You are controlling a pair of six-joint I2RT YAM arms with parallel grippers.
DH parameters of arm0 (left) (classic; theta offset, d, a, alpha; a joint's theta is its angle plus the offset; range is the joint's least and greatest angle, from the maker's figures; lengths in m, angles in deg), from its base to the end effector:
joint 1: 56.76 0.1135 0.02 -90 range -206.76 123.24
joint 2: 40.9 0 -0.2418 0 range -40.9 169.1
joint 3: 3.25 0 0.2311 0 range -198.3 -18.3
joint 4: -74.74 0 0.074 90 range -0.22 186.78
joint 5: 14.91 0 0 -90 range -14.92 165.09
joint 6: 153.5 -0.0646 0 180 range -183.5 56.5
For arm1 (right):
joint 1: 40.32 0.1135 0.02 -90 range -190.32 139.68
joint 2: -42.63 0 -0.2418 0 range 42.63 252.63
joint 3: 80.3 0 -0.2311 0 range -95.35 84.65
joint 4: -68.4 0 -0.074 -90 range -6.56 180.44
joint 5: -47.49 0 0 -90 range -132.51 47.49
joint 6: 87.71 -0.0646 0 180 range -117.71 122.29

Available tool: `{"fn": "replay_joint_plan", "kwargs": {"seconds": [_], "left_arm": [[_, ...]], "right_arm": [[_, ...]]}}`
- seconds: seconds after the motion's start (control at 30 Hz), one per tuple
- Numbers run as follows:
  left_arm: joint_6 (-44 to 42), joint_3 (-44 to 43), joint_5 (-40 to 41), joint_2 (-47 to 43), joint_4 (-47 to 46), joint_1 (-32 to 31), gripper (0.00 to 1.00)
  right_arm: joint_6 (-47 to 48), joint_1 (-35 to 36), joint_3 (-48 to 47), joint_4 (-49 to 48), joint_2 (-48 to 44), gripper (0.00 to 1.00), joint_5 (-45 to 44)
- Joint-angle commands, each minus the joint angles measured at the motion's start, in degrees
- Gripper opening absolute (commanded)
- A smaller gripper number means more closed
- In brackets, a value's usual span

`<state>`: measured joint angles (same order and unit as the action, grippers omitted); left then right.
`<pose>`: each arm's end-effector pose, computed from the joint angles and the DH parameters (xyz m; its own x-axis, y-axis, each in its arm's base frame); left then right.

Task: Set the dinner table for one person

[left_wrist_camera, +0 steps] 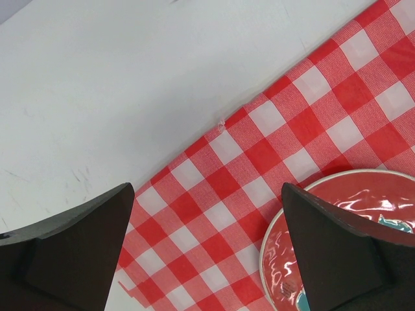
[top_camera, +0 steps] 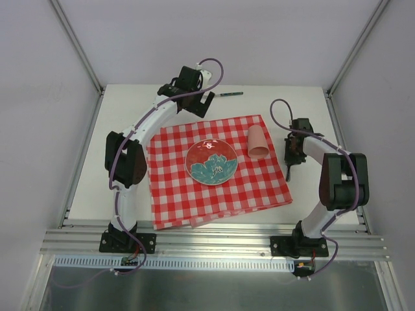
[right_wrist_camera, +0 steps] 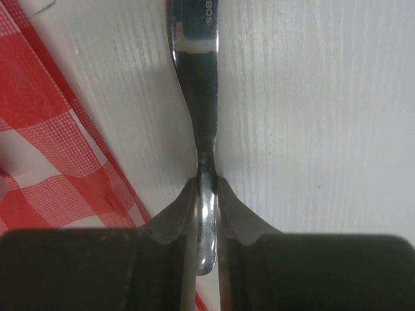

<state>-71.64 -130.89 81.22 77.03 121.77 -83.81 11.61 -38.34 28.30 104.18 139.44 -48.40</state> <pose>0.4226 -0.2080 0.2823 -0.4812 0.4038 -0.7781 0.4492 0.8758 0.1767 0.3241 0.0046 0.1333 -0.8666 -0.1911 -0.4610 -0.1270 0.9778 -0.1668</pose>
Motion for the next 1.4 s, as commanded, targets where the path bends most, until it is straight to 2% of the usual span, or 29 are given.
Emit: {"fn": "replay_joint_plan", "kwargs": {"seconds": [0.0, 0.07, 0.23, 0.53, 0.8, 1.2, 1.37], "left_arm": [[0.50, -1.75, 0.11, -0.68, -0.17, -0.46, 0.99], [0.50, -2.01, 0.20, -0.51, -0.26, -0.55, 0.99], [0.58, -2.10, 0.28, -0.33, -0.26, -0.73, 0.99], [1.02, -2.63, 0.11, 0.37, -0.26, -0.73, 0.99], [1.29, -3.59, -0.33, 1.25, -0.26, -1.16, 0.99], [2.07, -4.03, -0.42, 2.13, -0.26, -1.34, 0.99], [2.43, -4.30, -0.33, 2.22, -0.26, -1.34, 0.99]], "right_arm": [[-0.18, 0.31, -1.30, -0.95, 4.26, 0.11, -0.17], [-0.09, 0.22, -1.30, -1.31, 4.78, 0.01, -0.26], [-0.09, 0.05, -0.77, -1.05, 3.47, 0.00, 0.35], [1.75, 0.13, -4.45, 5.10, -7.77, 0.00, 0.53], [3.60, 0.04, -6.66, 10.46, -13.14, 0.00, 3.60], [6.14, 2.68, 0.10, 17.58, -22.36, 0.00, 9.93], [6.15, 4.44, 1.34, 18.30, -22.37, 0.00, 10.11]]}}
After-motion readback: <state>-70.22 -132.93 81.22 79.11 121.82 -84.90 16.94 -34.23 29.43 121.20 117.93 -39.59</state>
